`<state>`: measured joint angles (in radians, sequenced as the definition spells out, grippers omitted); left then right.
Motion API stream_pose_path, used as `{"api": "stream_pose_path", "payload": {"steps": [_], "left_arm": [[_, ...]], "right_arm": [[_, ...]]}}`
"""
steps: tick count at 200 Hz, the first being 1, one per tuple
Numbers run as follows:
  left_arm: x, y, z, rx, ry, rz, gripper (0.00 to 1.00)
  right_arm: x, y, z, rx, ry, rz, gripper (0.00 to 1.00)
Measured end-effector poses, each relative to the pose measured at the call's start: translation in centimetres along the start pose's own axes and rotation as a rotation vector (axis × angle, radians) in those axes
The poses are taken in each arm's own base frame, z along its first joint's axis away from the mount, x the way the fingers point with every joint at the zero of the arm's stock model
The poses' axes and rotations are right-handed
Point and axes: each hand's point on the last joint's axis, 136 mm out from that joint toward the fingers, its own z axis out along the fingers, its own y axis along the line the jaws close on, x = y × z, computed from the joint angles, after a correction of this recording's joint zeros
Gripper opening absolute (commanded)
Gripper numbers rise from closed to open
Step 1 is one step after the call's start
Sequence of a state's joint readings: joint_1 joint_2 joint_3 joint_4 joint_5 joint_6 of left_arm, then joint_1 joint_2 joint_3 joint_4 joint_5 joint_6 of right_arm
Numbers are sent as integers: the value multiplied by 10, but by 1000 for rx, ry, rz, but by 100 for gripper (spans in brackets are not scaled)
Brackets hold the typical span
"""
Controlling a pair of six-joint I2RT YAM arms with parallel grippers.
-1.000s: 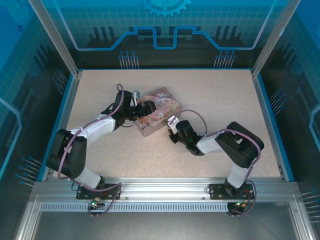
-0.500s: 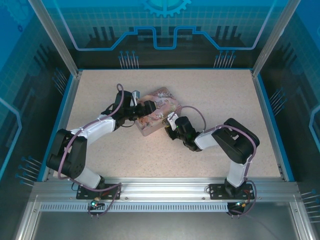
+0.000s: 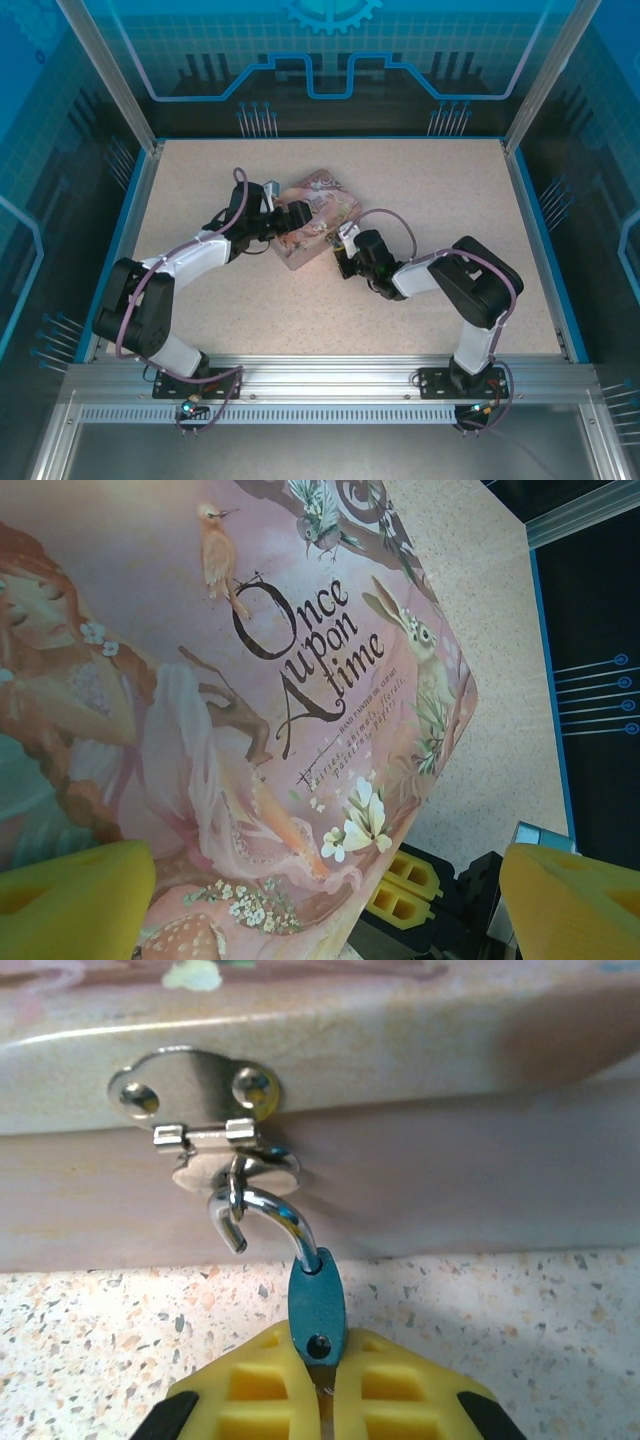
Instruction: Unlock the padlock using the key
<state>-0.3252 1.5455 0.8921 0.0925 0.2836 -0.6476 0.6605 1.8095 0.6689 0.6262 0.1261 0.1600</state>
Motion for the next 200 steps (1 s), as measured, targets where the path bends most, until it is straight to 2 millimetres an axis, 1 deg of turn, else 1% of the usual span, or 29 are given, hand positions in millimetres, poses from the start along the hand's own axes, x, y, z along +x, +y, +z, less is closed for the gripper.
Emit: {"api": "stream_pose_path", "payload": {"steps": [55, 88, 122, 175, 200], "left_arm": [[3, -4, 3, 4, -18, 23, 90], [4, -5, 4, 0, -26, 31, 90], [7, -8, 6, -1, -23, 39, 90], [9, -8, 8, -24, -29, 81, 90], [10, -8, 12, -40, -26, 106, 90]], "right_arm": [[-1, 1, 2, -42, 48, 230, 0], [0, 4, 0, -108, 56, 394, 0], [-5, 4, 0, -164, 46, 544, 0], [-14, 6, 0, -224, 36, 707, 0], [-16, 6, -2, -254, 48, 786, 0]]}}
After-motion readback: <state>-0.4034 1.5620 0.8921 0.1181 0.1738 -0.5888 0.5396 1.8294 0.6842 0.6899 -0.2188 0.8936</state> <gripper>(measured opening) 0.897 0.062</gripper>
